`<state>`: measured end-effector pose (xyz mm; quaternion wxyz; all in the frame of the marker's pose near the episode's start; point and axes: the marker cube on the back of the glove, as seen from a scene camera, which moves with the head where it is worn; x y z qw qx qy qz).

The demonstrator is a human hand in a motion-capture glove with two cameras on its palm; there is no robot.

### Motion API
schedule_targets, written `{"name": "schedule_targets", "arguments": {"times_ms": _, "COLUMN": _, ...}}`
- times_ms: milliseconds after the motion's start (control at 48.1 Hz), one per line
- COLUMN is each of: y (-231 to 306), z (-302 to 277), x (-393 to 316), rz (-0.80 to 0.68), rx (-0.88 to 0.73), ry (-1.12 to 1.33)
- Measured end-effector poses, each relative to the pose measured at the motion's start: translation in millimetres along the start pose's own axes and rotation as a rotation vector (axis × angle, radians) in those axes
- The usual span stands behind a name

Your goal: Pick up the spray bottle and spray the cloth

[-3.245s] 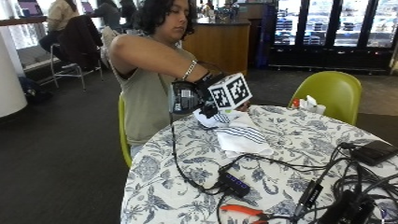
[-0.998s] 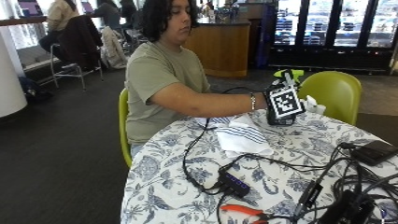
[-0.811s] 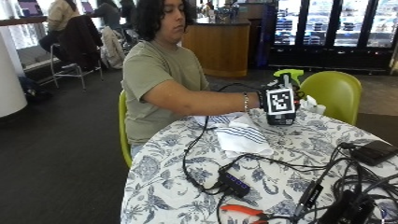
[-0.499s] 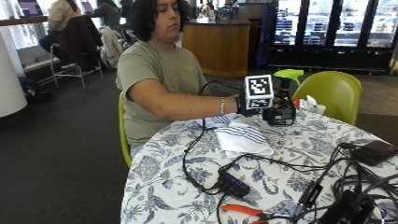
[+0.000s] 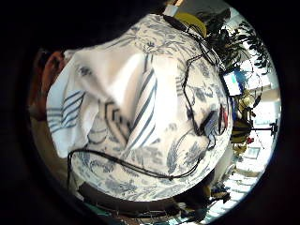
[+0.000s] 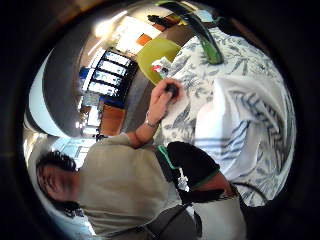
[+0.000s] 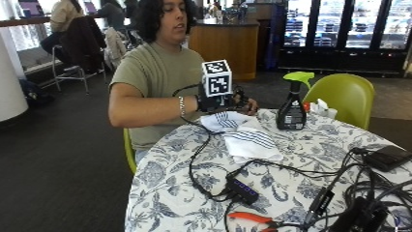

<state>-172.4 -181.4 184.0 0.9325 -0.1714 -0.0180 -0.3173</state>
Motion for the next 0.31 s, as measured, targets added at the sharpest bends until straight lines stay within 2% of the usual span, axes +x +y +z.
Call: {"name": "schedule_targets", "arguments": {"times_ms": 312, "y": 62, "z": -8, "x": -21, "rz": -0.019, "rx": 0.017, "ry": 0.046}}
